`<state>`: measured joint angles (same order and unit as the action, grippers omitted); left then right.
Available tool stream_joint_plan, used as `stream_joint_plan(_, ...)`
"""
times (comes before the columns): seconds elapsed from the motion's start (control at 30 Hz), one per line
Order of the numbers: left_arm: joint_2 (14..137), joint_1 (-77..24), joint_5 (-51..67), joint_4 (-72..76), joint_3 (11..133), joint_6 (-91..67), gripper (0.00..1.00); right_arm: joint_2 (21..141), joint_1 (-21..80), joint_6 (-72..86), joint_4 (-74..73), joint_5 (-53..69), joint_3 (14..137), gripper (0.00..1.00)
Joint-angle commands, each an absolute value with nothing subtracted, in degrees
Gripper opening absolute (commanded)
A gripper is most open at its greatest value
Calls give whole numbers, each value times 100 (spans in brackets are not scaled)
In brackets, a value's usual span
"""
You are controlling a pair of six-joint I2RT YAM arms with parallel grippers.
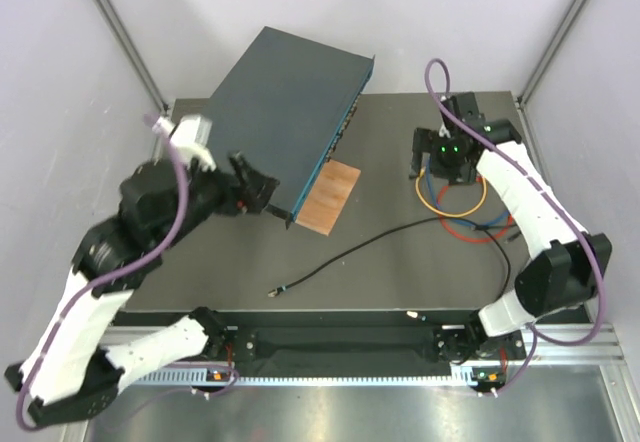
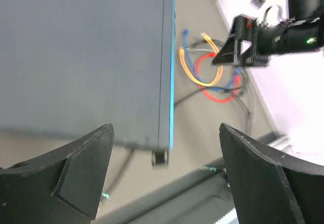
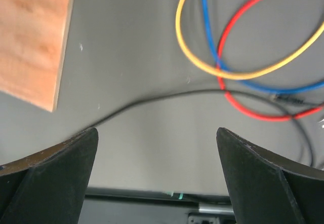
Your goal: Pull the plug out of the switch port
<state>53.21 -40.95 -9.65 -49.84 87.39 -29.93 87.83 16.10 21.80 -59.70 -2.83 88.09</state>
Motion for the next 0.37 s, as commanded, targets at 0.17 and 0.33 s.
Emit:
stream_joint_plan(0.17,3174,-4069,-624,-4403,6794,-4693,94,7147,1723,2733,-5802,175,7543,100)
stream_joint_plan(0.33,2717,-4078,-361,-4158,6232,-4983,95,6189,1758,3199,-4547,1313,6444,100)
